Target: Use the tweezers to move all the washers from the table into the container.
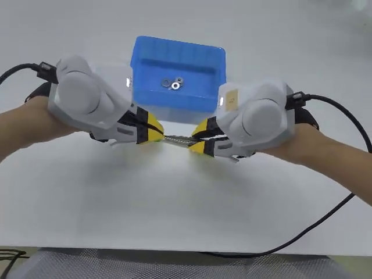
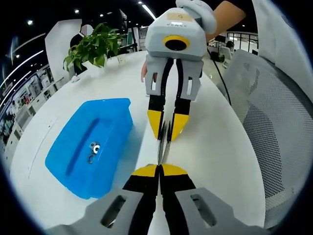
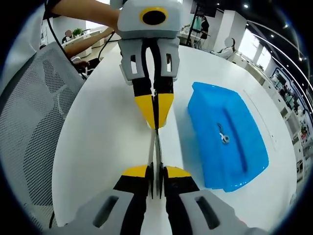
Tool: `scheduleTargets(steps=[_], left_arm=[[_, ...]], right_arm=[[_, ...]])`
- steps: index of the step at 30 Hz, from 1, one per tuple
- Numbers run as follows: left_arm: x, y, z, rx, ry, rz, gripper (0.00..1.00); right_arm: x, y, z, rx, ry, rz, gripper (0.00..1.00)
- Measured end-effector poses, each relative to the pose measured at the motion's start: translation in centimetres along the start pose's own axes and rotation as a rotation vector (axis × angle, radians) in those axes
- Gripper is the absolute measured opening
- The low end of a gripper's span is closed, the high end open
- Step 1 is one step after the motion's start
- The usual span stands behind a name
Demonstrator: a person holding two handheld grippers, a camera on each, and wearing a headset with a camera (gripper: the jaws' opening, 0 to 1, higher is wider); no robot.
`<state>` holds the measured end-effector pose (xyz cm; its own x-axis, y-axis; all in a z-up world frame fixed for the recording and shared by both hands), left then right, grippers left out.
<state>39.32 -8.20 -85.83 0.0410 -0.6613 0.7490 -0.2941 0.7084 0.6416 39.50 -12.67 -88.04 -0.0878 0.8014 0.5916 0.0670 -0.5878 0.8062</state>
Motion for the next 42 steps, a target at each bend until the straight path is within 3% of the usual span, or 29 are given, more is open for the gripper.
scheduleTargets(steps=[2, 7, 10, 12, 14, 18, 19, 22, 25, 27, 29, 32, 36, 38, 40, 42], left_arm=[[0.3, 0.4, 0.0, 0.006, 0.011, 0.009, 0.05], [0.5, 2.6, 0.3, 0.034, 0.039, 0.013, 0.05], [0.8, 4.4, 0.3, 0.074, 0.109, 0.034, 0.05], [1.0, 6.2, 0.3, 0.133, 0.176, 0.069, 0.05], [0.9, 7.3, 0.5, 0.163, 0.213, 0.082, 0.06], [0.2, 9.5, 1.9, 0.226, 0.277, 0.088, 0.10], [0.2, 10.1, 2.5, 0.233, 0.311, 0.094, 0.11], [0.4, 11.1, 4.3, 0.234, 0.329, 0.106, 0.17], [0.9, 11.7, 6.4, 0.210, 0.370, 0.110, 0.28], [1.6, 12.1, 7.6, 0.211, 0.357, 0.130, 0.32], [2.2, 12.4, 8.6, 0.206, 0.358, 0.141, 0.46], [3.0, 12.5, 9.3, 0.217, 0.363, 0.163, 0.69], [3.6, 12.6, 9.2, 0.257, 0.354, 0.149, 0.86], [4.1, 12.8, 8.5, 0.297, 0.339, 0.148, 0.94], [5.0, 13.2, 8.1, 0.314, 0.331, 0.168, 0.95], [5.7, 13.5, 7.6, 0.330, 0.316, 0.182, 0.95]], right_arm=[[0.0, 0.1, 0.0, -0.009, -0.016, 0.002, 0.20], [0.4, 1.5, 0.0, -0.060, -0.050, 0.033, 0.20], [1.0, 3.5, 0.0, -0.118, -0.111, 0.106, 0.20], [1.1, 5.0, -0.3, -0.152, -0.144, 0.149, 0.20], [0.8, 6.5, -0.9, -0.188, -0.155, 0.166, 0.20], [1.1, 8.6, -2.5, -0.231, -0.204, 0.238, 0.20], [1.3, 9.1, -3.0, -0.236, -0.215, 0.260, 0.20], [2.1, 10.3, -5.2, -0.235, -0.262, 0.344, 0.24], [2.4, 11.0, -7.0, -0.241, -0.287, 0.395, 0.34], [2.8, 11.4, -8.0, -0.248, -0.298, 0.435, 0.44], [3.0, 11.8, -8.7, -0.272, -0.302, 0.459, 0.59], [3.6, 12.4, -9.3, -0.290, -0.314, 0.503, 0.72], [4.0, 12.5, -9.7, -0.319, -0.307, 0.492, 0.84], [4.9, 12.9, -9.8, -0.334, -0.300, 0.528, 0.90], [5.8, 13.1, -10.1, -0.337, -0.291, 0.557, 0.93], [6.1, 13.0, -10.2, -0.341, -0.288, 0.542, 0.96]])
Point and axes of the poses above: the centre of the closed fingertips' face, and the gripper's own axes: y roughly backward along the fingers, z roughly to its right, x roughly out of its top, the point moved 1 cm from there along y, roughly backward along the fingers, and after that the axes turned 8 degrees about x, right-handed, at the moved point
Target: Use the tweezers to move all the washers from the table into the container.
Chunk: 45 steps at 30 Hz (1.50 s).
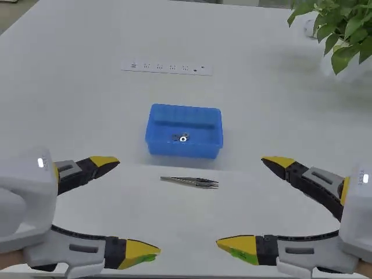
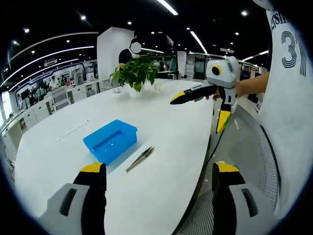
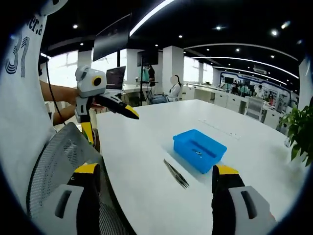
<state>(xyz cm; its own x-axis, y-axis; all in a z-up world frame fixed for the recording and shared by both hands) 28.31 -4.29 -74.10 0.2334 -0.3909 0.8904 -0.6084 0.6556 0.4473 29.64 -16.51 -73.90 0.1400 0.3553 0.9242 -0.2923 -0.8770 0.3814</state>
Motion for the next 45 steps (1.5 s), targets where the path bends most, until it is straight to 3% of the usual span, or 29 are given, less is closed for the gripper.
scheduleTargets(steps=[3, 9, 17, 25, 32, 36, 45], left_arm=[[0.6, 0.0, -0.4, 0.022, -0.014, 0.008, 0.97], [0.5, 0.3, -0.6, 0.036, -0.032, -0.010, 0.96], [0.3, 0.0, -0.6, 0.053, 0.003, -0.003, 0.99], [0.5, -0.7, 0.5, 0.021, 0.003, -0.001, 0.99], [0.4, -0.3, -0.2, 0.034, 0.014, -0.001, 0.98], [-0.2, -0.2, -0.4, 0.030, 0.022, -0.031, 0.98], [0.2, -0.3, -0.6, 0.031, 0.019, -0.024, 0.97]], right_arm=[[0.8, -0.2, -0.2, -0.002, 0.020, 0.023, 1.00], [0.9, 0.0, 0.4, -0.027, 0.003, 0.019, 1.00], [0.7, 0.7, 1.2, -0.078, -0.023, 0.033, 1.00], [0.7, 0.3, 1.0, -0.075, -0.027, 0.032, 0.97], [0.4, 0.2, 1.1, -0.076, -0.040, 0.026, 0.96], [-0.1, 0.5, 1.3, -0.086, -0.054, 0.018, 0.96], [0.0, 0.3, 1.5, -0.090, -0.065, 0.015, 0.95]])
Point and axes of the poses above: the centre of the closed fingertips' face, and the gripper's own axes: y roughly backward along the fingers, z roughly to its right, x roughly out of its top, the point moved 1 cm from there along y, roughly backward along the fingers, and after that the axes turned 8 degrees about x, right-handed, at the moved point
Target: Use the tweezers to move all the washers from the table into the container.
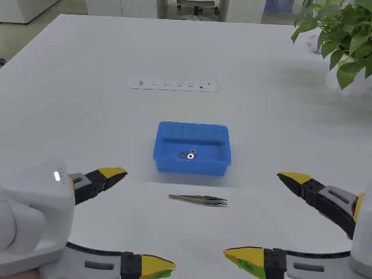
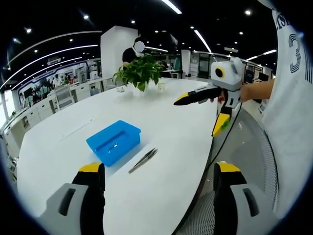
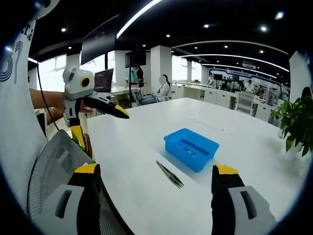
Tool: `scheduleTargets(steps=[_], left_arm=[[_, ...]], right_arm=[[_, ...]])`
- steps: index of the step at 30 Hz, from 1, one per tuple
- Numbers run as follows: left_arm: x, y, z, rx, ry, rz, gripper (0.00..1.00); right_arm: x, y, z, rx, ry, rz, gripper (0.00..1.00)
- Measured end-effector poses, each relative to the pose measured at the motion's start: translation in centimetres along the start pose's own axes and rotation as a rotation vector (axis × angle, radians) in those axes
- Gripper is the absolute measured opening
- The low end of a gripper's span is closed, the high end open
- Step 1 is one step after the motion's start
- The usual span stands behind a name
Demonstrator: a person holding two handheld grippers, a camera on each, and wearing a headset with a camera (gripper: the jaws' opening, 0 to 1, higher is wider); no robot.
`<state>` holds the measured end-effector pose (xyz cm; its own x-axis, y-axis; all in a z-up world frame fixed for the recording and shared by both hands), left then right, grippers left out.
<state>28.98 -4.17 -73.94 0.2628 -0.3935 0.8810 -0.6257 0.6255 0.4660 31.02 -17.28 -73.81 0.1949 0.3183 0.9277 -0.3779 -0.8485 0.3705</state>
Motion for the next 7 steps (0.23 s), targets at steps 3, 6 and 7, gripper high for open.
scheduleTargets(steps=[3, 6, 7], left_arm=[[0.27, -0.03, 0.33, -0.007, 0.002, 0.009, 0.97], [0.26, -0.05, 0.69, -0.017, 0.000, 0.003, 0.96], [0.25, -0.04, 0.78, -0.019, -0.001, 0.001, 0.96]], right_arm=[[0.28, -0.11, -0.09, 0.006, 0.002, 0.003, 0.94], [0.36, -0.11, -0.11, 0.006, 0.003, 0.004, 0.94], [0.37, -0.09, -0.11, 0.005, 0.000, 0.006, 0.93]])
Point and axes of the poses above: the centre of the closed fingertips' face, and the gripper's own axes: y roughly backward along the fingers, z roughly to its right, x roughly out of its top, the point moved 1 cm from there along y, roughly backward along the fingers, and after that the axes turned 8 degrees about x, right-handed, at the moved point
